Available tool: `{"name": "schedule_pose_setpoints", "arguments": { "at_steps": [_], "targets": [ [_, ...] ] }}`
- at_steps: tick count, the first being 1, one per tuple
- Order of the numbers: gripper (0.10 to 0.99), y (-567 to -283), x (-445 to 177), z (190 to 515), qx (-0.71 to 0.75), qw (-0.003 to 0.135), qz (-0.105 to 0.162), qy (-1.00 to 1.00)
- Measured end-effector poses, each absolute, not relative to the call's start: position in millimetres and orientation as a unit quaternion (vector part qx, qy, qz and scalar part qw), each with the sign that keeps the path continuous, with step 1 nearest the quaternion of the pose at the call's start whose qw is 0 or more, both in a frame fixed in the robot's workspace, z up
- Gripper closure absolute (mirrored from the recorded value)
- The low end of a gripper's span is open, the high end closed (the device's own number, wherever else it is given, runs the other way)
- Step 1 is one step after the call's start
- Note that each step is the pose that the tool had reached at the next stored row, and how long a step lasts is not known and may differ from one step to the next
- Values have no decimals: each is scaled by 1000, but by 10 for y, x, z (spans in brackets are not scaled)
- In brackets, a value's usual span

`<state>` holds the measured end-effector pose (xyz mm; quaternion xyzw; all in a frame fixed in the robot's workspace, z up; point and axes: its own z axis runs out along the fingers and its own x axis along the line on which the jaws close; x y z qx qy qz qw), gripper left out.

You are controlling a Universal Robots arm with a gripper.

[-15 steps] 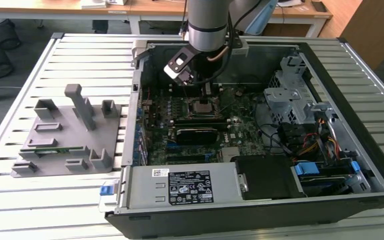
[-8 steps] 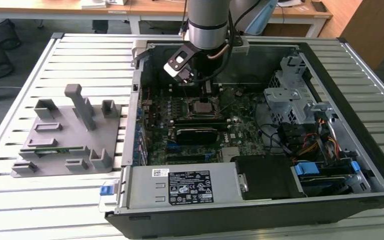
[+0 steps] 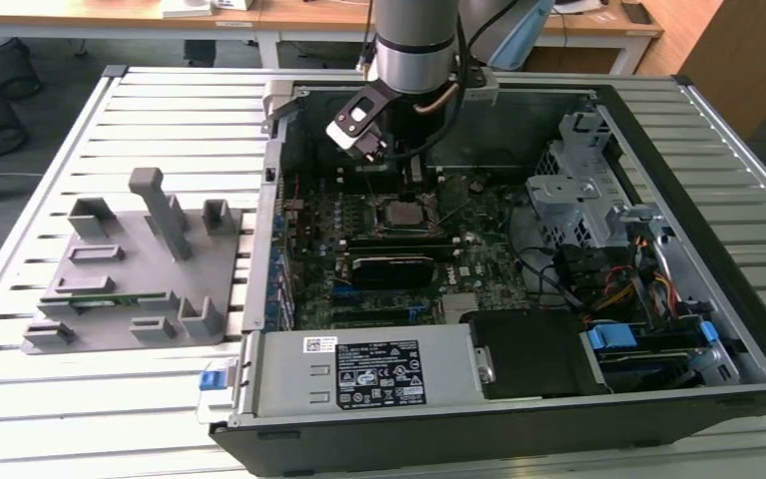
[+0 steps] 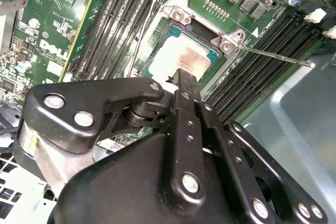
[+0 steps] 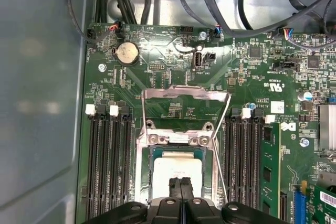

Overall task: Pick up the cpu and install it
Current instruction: 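Close the cpu cover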

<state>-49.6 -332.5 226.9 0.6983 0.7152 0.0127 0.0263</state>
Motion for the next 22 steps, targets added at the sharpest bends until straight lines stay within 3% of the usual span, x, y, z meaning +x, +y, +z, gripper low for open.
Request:
{"name": "schedule_pose_setpoints", "arguments": {
  "at_steps": [22],
  "targets": [
    [980,-3407,-496,2524,699,25,14,715]
  ]
}}
